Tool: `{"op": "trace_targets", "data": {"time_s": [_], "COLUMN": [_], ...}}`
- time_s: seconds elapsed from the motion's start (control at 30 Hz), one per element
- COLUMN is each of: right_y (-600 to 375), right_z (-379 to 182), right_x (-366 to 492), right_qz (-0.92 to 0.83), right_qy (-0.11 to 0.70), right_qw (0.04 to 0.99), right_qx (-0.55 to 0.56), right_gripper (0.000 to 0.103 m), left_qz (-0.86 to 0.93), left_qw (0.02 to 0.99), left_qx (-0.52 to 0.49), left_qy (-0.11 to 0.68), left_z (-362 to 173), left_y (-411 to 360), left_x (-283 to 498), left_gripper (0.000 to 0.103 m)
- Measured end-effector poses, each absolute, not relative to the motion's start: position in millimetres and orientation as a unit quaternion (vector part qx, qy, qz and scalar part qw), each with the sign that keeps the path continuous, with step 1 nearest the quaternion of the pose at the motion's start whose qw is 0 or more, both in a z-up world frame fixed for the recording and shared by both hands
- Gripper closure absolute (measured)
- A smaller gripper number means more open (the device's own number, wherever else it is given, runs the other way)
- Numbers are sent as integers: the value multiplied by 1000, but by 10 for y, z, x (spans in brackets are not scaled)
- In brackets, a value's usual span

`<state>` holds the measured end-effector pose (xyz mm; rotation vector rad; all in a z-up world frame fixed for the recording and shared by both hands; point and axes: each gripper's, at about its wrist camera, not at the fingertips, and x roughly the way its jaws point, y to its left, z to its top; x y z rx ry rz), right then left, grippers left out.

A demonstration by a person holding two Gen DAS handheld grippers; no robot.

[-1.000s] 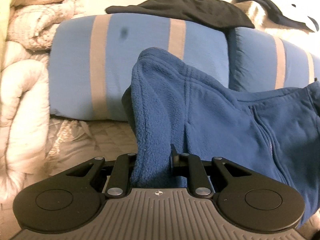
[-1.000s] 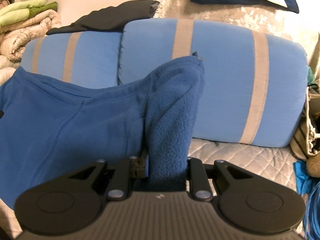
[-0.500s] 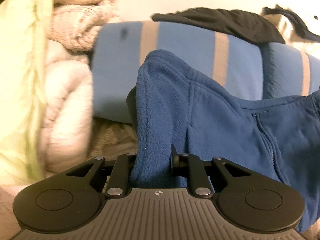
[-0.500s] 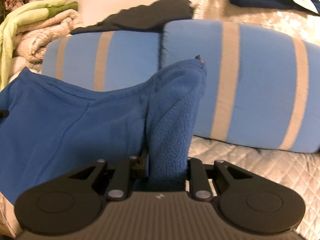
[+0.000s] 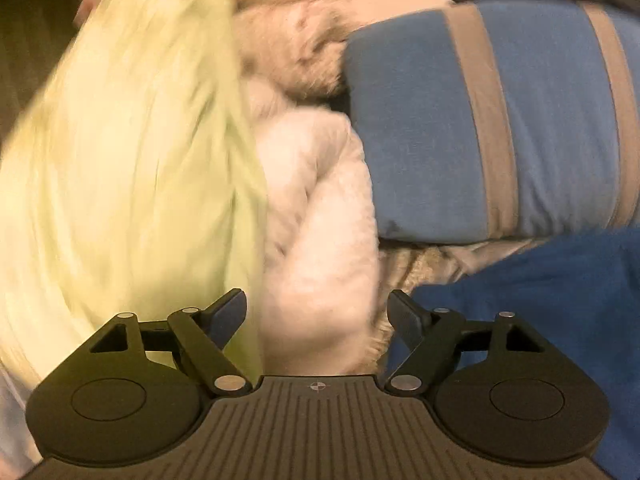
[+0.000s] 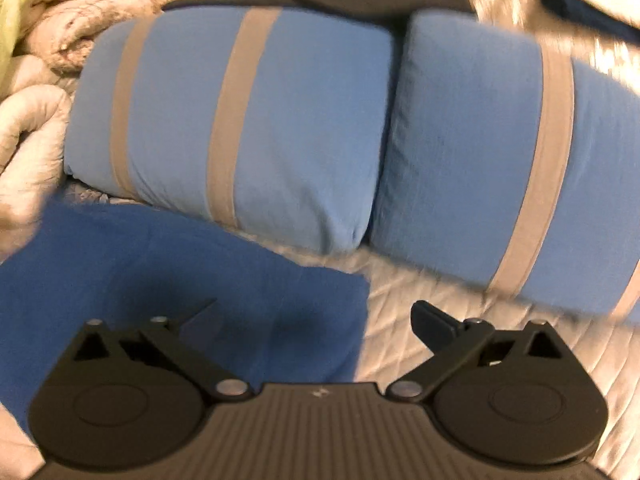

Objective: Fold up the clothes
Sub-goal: 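Open both grippers and release the folded fleece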

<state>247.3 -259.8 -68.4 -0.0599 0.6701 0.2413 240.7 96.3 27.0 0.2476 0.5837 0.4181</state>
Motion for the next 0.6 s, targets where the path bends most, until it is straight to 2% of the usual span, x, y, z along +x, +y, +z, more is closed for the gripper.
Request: {"op": "trace_targets", "data": {"time_s": [0.07,0.6], "right_y": [-2636,-3450], "right_z": [-724,-318], "right_x": [2423,1978], "right_qz": [119,103], "right_qy": [335,334], "right_qw": [934,937], "right_qx": [-30,-12], "right_gripper": [0,0], "left_qz": [175,34], "left_qw": [940,958], "left_qx": [82,79], "left_qy": [281,273], "left_z": [267,443], "left_y": [961,245], "left_x": [2291,1841], "left_gripper": [25,24]}}
